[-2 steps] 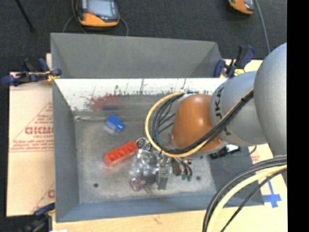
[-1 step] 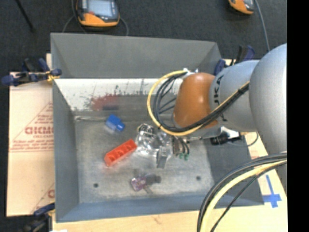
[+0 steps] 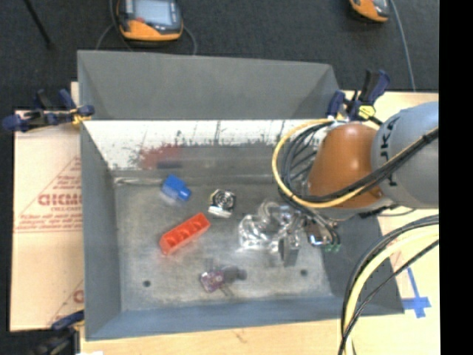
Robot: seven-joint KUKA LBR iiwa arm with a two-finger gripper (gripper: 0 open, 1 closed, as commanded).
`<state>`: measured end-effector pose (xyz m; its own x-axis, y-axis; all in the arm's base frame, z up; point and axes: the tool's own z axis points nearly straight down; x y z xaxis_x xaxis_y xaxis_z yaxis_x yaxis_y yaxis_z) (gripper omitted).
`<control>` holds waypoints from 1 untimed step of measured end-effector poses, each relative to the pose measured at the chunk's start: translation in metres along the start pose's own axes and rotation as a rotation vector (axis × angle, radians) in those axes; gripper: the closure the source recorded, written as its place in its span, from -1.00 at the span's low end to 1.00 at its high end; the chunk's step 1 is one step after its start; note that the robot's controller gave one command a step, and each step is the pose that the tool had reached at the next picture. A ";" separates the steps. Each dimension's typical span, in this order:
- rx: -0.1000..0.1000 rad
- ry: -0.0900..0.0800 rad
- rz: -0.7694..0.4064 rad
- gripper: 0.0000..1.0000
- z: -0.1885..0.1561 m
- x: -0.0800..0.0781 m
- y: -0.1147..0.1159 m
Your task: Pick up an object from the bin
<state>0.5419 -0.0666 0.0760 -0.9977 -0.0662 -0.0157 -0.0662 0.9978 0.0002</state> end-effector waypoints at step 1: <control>0.000 0.009 0.090 1.00 -0.019 -0.051 -0.043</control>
Offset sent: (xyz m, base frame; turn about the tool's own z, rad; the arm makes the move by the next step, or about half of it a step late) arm 0.0493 -0.0385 0.0139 0.0907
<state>0.5951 -0.1062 0.0953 -0.9997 0.0235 -0.0065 0.0235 0.9997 0.0012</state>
